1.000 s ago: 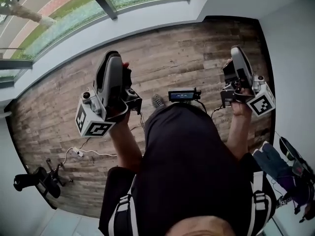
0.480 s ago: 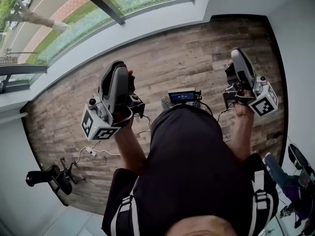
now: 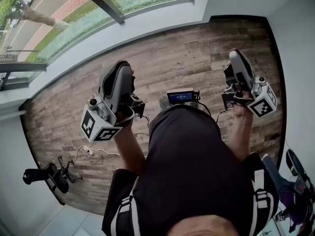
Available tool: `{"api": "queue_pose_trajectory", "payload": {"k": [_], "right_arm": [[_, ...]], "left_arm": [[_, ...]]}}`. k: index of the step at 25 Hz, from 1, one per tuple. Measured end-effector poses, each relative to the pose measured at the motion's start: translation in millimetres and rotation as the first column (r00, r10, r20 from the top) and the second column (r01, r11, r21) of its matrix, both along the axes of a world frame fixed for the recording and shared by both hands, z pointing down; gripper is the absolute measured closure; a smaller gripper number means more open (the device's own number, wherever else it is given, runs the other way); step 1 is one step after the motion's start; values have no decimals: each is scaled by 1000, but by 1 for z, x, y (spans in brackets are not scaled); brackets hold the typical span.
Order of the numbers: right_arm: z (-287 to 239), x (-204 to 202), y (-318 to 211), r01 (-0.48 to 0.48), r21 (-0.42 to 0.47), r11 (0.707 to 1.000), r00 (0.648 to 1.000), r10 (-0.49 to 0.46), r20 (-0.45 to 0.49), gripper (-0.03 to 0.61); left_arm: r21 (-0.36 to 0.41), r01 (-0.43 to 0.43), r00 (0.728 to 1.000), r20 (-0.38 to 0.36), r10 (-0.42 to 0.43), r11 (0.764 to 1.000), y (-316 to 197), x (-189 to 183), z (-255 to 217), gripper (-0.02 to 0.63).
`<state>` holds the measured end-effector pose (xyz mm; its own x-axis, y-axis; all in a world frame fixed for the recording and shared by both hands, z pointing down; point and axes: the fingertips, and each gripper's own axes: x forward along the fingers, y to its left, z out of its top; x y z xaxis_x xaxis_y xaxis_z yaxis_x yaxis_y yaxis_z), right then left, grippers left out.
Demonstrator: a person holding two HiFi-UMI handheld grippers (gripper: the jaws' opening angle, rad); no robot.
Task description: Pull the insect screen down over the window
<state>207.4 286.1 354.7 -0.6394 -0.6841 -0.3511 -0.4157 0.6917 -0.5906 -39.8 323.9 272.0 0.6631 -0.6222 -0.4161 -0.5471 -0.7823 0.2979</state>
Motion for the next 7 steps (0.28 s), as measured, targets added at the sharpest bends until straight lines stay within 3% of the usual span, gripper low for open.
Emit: {"api": "queue_pose_trajectory", "payload": {"k": [7], "right_arm": [[-1,-4,5,8,0,1000,999,-8,-37,569]], "left_arm": [[-22,5,1000,15,-4,1000,1,1,9,581]]}}
